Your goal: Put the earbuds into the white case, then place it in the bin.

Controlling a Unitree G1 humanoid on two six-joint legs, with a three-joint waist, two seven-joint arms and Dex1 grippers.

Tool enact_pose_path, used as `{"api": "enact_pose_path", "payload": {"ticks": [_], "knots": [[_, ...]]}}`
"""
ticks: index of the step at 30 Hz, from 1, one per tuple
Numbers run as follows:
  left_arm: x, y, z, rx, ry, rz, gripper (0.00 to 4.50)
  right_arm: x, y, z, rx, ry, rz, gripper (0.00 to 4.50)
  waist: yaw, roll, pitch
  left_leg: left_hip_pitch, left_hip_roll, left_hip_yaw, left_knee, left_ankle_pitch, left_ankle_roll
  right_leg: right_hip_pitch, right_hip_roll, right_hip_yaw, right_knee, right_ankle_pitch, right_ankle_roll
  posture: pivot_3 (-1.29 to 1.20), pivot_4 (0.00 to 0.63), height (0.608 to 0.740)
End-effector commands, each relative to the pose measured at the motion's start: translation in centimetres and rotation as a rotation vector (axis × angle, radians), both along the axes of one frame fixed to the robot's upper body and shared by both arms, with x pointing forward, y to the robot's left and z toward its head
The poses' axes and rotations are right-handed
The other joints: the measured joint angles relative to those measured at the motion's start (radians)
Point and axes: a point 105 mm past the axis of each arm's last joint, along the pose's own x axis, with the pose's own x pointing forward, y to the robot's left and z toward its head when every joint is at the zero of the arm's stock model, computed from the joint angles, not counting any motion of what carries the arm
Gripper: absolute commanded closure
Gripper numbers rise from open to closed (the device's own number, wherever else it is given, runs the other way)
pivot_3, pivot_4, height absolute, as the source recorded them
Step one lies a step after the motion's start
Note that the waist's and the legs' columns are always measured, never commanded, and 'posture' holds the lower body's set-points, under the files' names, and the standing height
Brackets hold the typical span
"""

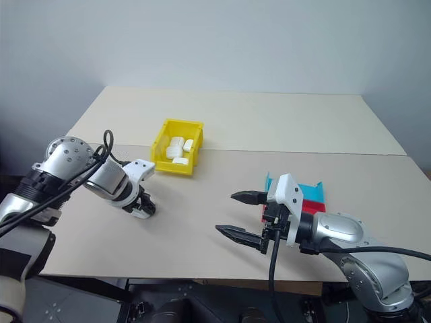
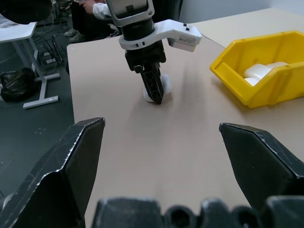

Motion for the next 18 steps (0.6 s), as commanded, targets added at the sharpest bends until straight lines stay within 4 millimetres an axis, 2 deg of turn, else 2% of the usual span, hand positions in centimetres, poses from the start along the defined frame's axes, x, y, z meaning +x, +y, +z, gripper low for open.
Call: {"api": "enact_pose_path", "payload": {"ticks": [1, 6, 10, 13, 16, 18], "knots": [[-0.5, 1.0, 1.3, -0.011, -0.055, 0.0, 1.7, -0.3, 0.1, 1.1, 0.018, -0.049, 0.017, 0.0, -0.004, 0.0, 0.0, 0.0, 0.0, 0.0, 0.0, 0.0, 0.0, 0.0, 0.0, 0.0, 0.0, 0.0, 0.0, 0.0, 0.15, 0.74], [-1.7, 0.3, 4.1, -0.102, -0.238, -0.096, 1.7, 0.1, -0.2, 1.2, 0.011, -0.053, 0.022, 0.0, -0.006, 0.0, 0.0, -0.001, 0.0, 0.0, 0.0, 0.0, 0.0, 0.0, 0.0, 0.0, 0.0, 0.0, 0.0, 0.0, 0.15, 0.74], [-2.9, -0.7, 8.9, -0.271, -0.668, -0.197, 1.7, 0.5, -1.0, 1.6, -0.019, -0.068, 0.021, 0.0, -0.005, 0.0, 0.0, 0.0, 0.0, 0.001, -0.001, 0.0, -0.001, 0.0, -0.001, 0.0, -0.001, 0.0, 0.0, 0.0, 0.15, 0.74], [-3.6, -2.1, 10.3, -0.474, -0.827, -0.307, 1.7, 0.9, -1.7, 2.2, -0.043, -0.082, 0.021, 0.0, 0.002, 0.0, 0.0, 0.002, 0.0, 0.002, -0.002, 0.001, -0.002, 0.001, -0.001, 0.0, -0.001, 0.0, 0.0, 0.0, 0.15, 0.74], [-4.5, -3.8, 11.1, -0.744, -0.881, -0.46, 1.7, 1.3, -2.2, 3.0, -0.078, -0.106, 0.031, 0.0, 0.012, 0.0, 0.0, 0.003, 0.0, 0.002, -0.001, 0.001, -0.002, 0.003, -0.001, -0.001, -0.002, 0.0, -0.001, 0.0, 0.15, 0.74], [-5.0, -5.2, 11.6, -0.83, -0.942, -0.587, 1.7, 1.5, -2.6, 3.5, -0.1, -0.12, 0.035, 0.0, 0.015, 0.0, 0.0, 0.003, 0.0, 0.002, -0.001, 0.001, -0.001, 0.004, -0.001, -0.002, -0.002, 0.001, -0.001, 0.0, 0.15, 0.74]]}}
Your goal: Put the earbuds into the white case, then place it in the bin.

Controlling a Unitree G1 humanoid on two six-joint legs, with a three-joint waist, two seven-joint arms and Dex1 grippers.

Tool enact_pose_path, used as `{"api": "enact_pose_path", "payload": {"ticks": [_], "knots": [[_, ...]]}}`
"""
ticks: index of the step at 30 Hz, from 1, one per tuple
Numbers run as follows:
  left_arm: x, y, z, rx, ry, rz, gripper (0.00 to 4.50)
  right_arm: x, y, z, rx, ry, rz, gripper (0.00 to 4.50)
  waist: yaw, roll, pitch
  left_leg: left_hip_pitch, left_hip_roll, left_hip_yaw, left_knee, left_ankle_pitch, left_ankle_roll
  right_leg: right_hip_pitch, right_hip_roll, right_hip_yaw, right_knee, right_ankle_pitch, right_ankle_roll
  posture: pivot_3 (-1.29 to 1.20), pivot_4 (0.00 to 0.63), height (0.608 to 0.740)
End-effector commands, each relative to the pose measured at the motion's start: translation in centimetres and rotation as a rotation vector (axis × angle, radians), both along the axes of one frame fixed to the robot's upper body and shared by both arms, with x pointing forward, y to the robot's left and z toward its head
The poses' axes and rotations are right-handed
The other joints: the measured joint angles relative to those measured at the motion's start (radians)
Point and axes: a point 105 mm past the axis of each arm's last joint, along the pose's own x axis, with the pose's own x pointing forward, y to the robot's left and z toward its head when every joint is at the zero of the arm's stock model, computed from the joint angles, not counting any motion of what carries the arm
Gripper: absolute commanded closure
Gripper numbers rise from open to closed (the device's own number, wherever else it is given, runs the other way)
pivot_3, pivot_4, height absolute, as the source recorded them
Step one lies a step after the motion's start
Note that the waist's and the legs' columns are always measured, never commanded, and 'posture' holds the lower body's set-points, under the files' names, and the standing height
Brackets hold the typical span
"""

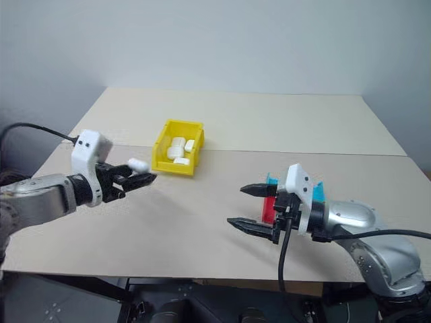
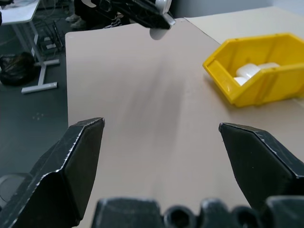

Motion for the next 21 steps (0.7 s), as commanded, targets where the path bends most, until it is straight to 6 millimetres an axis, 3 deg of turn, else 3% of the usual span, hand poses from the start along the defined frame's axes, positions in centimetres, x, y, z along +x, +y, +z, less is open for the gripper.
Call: {"api": "enact_pose_path", "payload": {"ticks": [1, 4, 11, 21], "knots": [[-1.4, -2.3, 2.6, -0.093, -0.243, -0.227, 1.7, 0.1, -0.9, 1.8, -0.023, -0.072, 0.009, 0.0, 0.002, -0.001, 0.0, 0.0, 0.0, 0.0, 0.0, 0.0, 0.0, 0.0, 0.0, 0.0, 0.0, 0.0, 0.0, 0.0, 0.15, 0.74], [-2.6, -4.4, 2.8, -0.145, -0.366, -0.435, 1.7, 0.5, -1.4, 2.4, -0.053, -0.086, 0.009, 0.0, 0.001, -0.001, 0.0, -0.001, 0.0, 0.0, 0.0, 0.0, 0.001, 0.0, 0.0, 0.001, -0.001, 0.0, 0.0, 0.0, 0.15, 0.74], [-3.8, -8.2, 2.6, -0.151, -0.523, -0.735, 1.7, 1.6, -3.0, 2.8, -0.16, -0.117, -0.032, 0.0, -0.001, -0.001, 0.0, -0.001, 0.0, 0.0, 0.001, -0.001, 0.002, 0.0, 0.001, 0.001, -0.001, 0.0, 0.001, 0.0, 0.15, 0.74], [-4.9, -9.7, 1.8, -0.174, -0.541, -0.905, 1.7, 5.0, -6.5, -0.5, -0.529, -0.03, -0.202, 0.0, -0.011, 0.0, 0.0, -0.001, 0.0, 0.0, 0.002, -0.001, 0.003, -0.001, 0.001, 0.002, 0.0, 0.0, 0.002, 0.0, 0.15, 0.74]]}}
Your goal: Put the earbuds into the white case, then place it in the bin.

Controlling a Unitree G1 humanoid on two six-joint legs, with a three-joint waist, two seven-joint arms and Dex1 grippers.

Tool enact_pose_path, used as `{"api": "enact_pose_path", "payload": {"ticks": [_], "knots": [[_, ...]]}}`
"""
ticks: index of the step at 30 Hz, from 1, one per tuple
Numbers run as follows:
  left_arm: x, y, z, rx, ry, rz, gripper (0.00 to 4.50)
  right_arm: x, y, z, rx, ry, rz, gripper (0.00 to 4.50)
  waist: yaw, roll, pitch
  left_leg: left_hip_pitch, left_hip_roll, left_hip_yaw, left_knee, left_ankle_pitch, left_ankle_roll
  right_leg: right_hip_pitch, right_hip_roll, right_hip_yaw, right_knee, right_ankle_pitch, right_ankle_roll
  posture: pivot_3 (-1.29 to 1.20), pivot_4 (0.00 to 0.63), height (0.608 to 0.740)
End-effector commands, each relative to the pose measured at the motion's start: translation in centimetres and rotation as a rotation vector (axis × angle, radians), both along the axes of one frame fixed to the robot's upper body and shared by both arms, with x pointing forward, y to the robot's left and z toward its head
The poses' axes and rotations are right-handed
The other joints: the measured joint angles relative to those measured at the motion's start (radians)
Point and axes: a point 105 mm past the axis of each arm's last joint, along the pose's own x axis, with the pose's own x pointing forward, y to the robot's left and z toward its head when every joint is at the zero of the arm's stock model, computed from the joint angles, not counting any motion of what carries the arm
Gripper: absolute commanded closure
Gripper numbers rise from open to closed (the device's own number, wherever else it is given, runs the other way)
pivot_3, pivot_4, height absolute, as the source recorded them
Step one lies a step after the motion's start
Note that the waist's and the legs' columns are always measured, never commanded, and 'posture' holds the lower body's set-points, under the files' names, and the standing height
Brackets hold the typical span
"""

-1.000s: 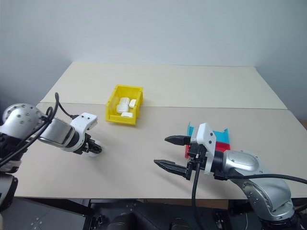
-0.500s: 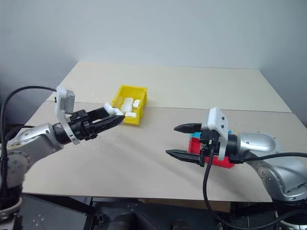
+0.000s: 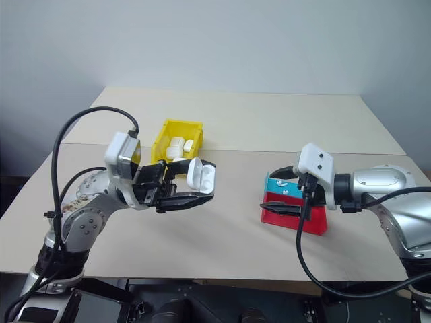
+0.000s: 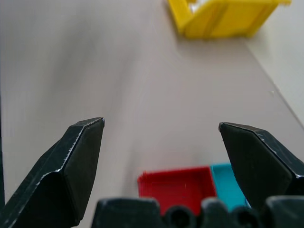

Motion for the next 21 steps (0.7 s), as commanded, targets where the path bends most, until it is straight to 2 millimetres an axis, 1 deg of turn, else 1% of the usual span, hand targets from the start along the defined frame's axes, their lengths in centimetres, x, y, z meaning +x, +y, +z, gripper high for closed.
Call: {"api": "enact_pose_path", "payload": {"ticks": [1, 3, 5, 6, 9, 11, 14, 21], "knots": [[-0.5, -0.4, 0.4, -0.005, -0.056, -0.044, 1.7, 0.9, -1.3, -0.2, -0.143, -0.002, -0.059, 0.0, 0.0, 0.0, 0.0, 0.0, 0.0, 0.0, 0.0, 0.0, 0.0, 0.0, 0.0, 0.0, 0.0, 0.0, 0.0, 0.0, 0.15, 0.74], [-0.5, -0.7, 0.1, -0.001, -0.065, -0.054, 1.7, 1.1, -1.8, -0.8, -0.223, 0.017, -0.046, 0.0, -0.001, 0.0, 0.0, 0.0, 0.0, 0.0, 0.0, 0.0, 0.0, 0.0, 0.0, 0.0, 0.0, 0.0, 0.0, 0.0, 0.15, 0.74], [-0.7, -1.0, -0.2, 0.003, -0.073, -0.064, 1.7, 1.2, -2.1, -1.4, -0.295, 0.021, -0.022, 0.37, 0.0, 0.0, 0.0, 0.0, 0.0, 0.0, 0.0, 0.0, 0.0, 0.0, 0.0, 0.0, 0.0, 0.0, 0.0, 0.0, 0.15, 0.74], [-0.8, -1.2, -0.3, 0.0, -0.072, -0.067, 1.7, 1.4, -2.1, -1.7, -0.315, 0.031, -0.014, 0.59, -0.001, 0.0, 0.0, 0.0, 0.0, 0.0, 0.0, 0.0, 0.0, 0.0, 0.0, 0.0, 0.0, 0.0, 0.0, 0.0, 0.15, 0.74], [-0.8, -1.6, -0.4, -0.016, -0.067, -0.06, 1.7, 2.2, -2.1, -2.4, -0.358, 0.042, -0.009, 1.51, -0.003, 0.0, 0.0, 0.0, 0.0, 0.0, 0.001, 0.0, 0.0, 0.0, 0.0, 0.0, 0.0, 0.0, 0.0, 0.0, 0.15, 0.74], [-0.7, -1.8, -0.4, -0.027, -0.06, -0.045, 1.7, 2.4, -2.0, -3.2, -0.402, 0.057, 0.017, 1.51, -0.006, 0.0, 0.0, 0.0, 0.0, 0.0, 0.001, 0.0, 0.0, 0.0, 0.0, 0.0, 0.0, 0.0, 0.0, 0.0, 0.15, 0.74], [-0.7, -1.7, -0.5, -0.03, -0.049, -0.03, 1.7, 3.4, -2.1, -4.7, -0.459, 0.075, 0.021, 1.51, -0.012, 0.0, 0.0, 0.0, 0.001, 0.0, 0.001, 0.0, 0.0, 0.0, 0.0, 0.0, 0.0, 0.0, 0.0, 0.0, 0.15, 0.74], [-0.9, -1.5, -0.5, -0.039, -0.037, -0.002, 1.7, 4.8, -2.0, -6.3, -0.491, 0.118, 0.02, 1.51, -0.013, 0.0, 0.0, -0.001, 0.001, 0.0, 0.001, 0.0, 0.0, 0.0, 0.0, 0.0, 0.0, 0.0, 0.0, 0.0, 0.15, 0.74]]}}
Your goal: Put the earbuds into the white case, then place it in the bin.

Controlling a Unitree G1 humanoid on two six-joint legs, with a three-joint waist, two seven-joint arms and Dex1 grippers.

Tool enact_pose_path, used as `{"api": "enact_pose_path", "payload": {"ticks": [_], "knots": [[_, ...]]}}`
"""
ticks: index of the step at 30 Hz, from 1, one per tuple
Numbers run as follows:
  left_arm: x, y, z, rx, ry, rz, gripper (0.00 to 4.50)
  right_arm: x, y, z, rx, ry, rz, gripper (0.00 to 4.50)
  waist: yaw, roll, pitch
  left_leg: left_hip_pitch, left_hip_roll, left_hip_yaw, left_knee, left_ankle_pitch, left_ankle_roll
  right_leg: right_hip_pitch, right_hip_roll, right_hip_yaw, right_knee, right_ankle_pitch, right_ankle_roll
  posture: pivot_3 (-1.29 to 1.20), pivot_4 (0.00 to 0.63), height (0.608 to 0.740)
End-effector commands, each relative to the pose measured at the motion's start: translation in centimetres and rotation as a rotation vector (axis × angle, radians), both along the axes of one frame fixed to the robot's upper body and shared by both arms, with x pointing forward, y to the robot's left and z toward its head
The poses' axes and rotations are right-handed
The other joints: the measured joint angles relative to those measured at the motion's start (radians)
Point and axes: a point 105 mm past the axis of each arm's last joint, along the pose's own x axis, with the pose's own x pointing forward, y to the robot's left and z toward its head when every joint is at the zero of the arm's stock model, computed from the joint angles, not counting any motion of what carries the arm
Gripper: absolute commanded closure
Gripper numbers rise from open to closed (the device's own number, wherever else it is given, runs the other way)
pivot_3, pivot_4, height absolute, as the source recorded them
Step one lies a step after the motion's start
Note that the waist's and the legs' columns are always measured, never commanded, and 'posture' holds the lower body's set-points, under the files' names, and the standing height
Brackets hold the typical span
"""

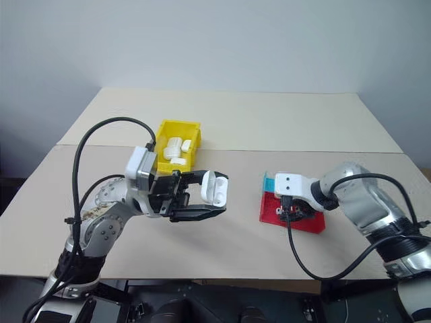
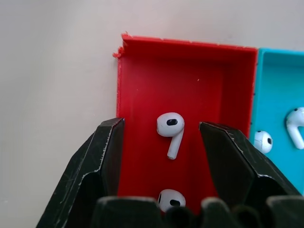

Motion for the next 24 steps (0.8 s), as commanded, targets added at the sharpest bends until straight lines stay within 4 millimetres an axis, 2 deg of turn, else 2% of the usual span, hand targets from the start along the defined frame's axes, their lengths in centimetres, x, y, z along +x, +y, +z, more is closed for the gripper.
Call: {"api": "enact_pose_path", "payload": {"ticks": [1, 9, 13, 17, 21, 24], "knots": [[-0.8, 0.0, 1.0, -0.022, -0.046, 0.0, 1.7, 0.6, -0.1, 0.6, -0.038, -0.031, 0.025, 1.51, 0.0, 0.0, 0.0, 0.0, 0.0, 0.0, 0.0, 0.0, 0.0, 0.0, 0.0, 0.0, 0.0, 0.0, 0.0, 0.0, 0.15, 0.74], [-1.0, 0.1, 1.0, -0.028, -0.037, 0.021, 1.7, 0.7, -0.3, -0.1, -0.058, -0.001, 0.036, 1.51, 0.001, 0.0, 0.0, 0.0, 0.0, 0.0, 0.0, 0.0, 0.0, 0.0, 0.0, 0.0, 0.0, 0.0, 0.0, 0.0, 0.15, 0.74], [-1.1, 0.1, 1.1, -0.028, -0.035, 0.023, 1.7, 0.7, -0.3, -0.6, -0.06, 0.015, 0.035, 2.35, 0.0, 0.0, 0.0, 0.0, 0.0, 0.0, 0.0, 0.0, 0.0, 0.001, 0.0, 0.0, 0.0, 0.0, 0.0, 0.0, 0.15, 0.74], [-1.2, 0.1, 1.1, -0.029, -0.034, 0.024, 1.7, 0.8, -0.2, -0.8, -0.06, 0.015, 0.031, 3.78, 0.0, 0.0, 0.0, 0.001, 0.0, 0.0, 0.001, 0.0, 0.0, 0.001, 0.0, -0.001, 0.0, 0.0, 0.0, 0.0, 0.15, 0.74], [-1.2, 0.2, 1.1, -0.026, -0.03, 0.024, 1.7, 0.3, 0.1, -0.5, -0.019, 0.014, 0.028, 3.89, 0.0, 0.0, 0.0, 0.001, 0.0, -0.001, 0.001, 0.0, 0.0, 0.002, 0.0, -0.001, 0.0, 0.0, 0.0, 0.0, 0.15, 0.74], [-1.3, 0.2, 1.1, -0.022, -0.029, 0.018, 1.7, -0.4, 0.6, 1.8, 0.095, -0.01, 0.015, 3.89, 0.001, 0.0, 0.0, 0.001, 0.0, 0.0, 0.0, 0.0, 0.0, 0.002, 0.0, -0.001, 0.0, 0.0, 0.0, 0.0, 0.15, 0.74]]}}
